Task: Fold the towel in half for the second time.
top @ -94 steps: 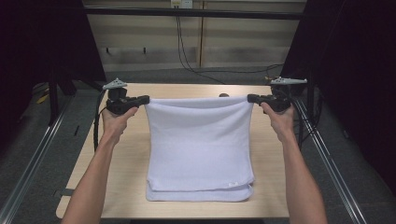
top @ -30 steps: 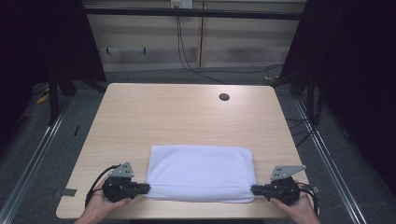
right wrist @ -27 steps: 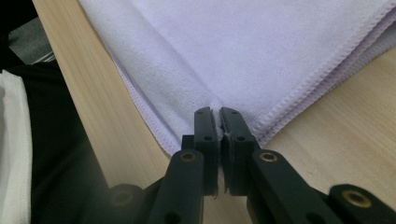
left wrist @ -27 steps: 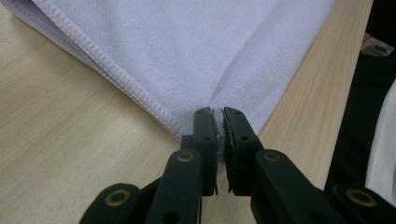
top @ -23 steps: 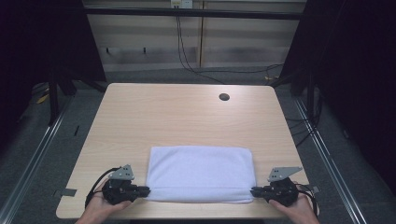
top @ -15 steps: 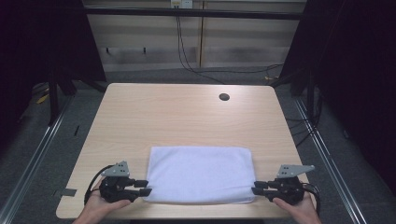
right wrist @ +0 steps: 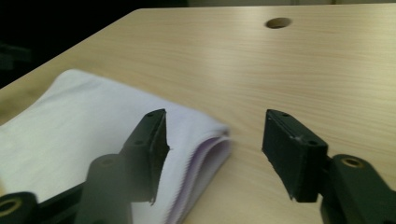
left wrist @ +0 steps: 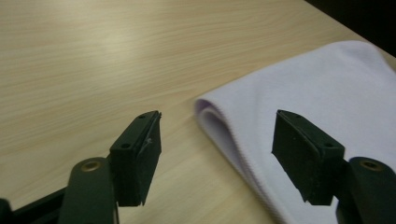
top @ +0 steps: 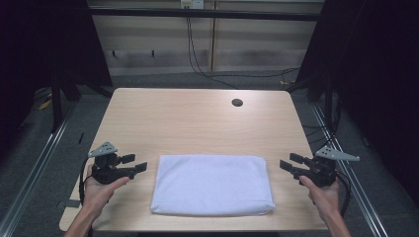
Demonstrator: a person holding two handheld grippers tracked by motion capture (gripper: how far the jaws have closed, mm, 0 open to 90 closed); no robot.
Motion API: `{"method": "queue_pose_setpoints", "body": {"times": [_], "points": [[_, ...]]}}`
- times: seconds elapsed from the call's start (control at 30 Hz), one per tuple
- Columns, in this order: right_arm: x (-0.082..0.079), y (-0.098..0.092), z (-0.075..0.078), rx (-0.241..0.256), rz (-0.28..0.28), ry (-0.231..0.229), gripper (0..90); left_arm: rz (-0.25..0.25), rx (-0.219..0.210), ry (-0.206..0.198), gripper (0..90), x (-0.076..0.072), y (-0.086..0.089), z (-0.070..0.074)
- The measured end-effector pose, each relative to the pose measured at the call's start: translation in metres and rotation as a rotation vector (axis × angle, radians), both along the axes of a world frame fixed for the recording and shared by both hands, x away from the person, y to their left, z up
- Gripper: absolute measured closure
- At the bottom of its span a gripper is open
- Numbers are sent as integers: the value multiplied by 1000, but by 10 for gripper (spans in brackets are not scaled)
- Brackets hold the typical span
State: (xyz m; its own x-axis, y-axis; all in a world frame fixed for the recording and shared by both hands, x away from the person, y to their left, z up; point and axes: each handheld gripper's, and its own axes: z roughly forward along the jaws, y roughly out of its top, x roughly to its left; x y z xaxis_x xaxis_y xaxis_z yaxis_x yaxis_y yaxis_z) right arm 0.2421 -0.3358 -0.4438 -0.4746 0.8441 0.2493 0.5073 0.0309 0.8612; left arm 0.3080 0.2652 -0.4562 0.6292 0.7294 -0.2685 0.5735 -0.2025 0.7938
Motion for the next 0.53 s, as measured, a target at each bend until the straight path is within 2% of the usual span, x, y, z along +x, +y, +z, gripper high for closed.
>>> {"method": "queue_pose_setpoints", "body": {"times": [0.03, 0.07, 0.1, 0.13, 0.17, 0.2, 0.23, 0.27, 0.3, 0.33, 0.37, 0.4, 0.47, 0.53], "points": [[3, -2, -3, 8, -27, 15, 384, 24, 1, 9, 285, 0, 1, -4], [6, -4, -7, -10, -46, 26, 374, 48, 0, 10, 265, -3, 2, -8], [7, -6, -13, -13, -72, 17, 365, 38, 8, 15, 258, -6, 3, -9], [7, -8, -19, 15, -81, 20, 351, 33, 15, 2, 232, -8, 5, -9], [7, -10, -24, 12, -80, 46, 343, 51, 12, -27, 211, -10, 10, -8], [5, -10, -26, -32, -91, 46, 336, 57, 3, -38, 188, -10, 15, -9], [3, -12, -27, -41, -102, 33, 335, 63, 2, -37, 147, -9, 20, -10], [3, -14, -28, -30, -104, 37, 330, 86, -8, -37, 149, -7, 26, -13], [2, -16, -28, -24, -111, 34, 325, 123, -18, -33, 174, -4, 32, -18], [0, -18, -29, -34, -120, 29, 319, 133, -10, -18, 156, -2, 35, -21], [-1, -19, -30, -31, -120, 33, 319, 160, -2, 7, 159, 1, 39, -24], [-2, -19, -31, -37, -120, 45, 316, 182, -5, 11, 166, 1, 40, -25], [-5, -19, -33, -53, -120, 48, 299, 159, -28, 24, 158, 0, 40, -27], [-6, -17, -33, -65, -116, 49, 298, 142, -11, 2, 156, -2, 36, -27]]}}
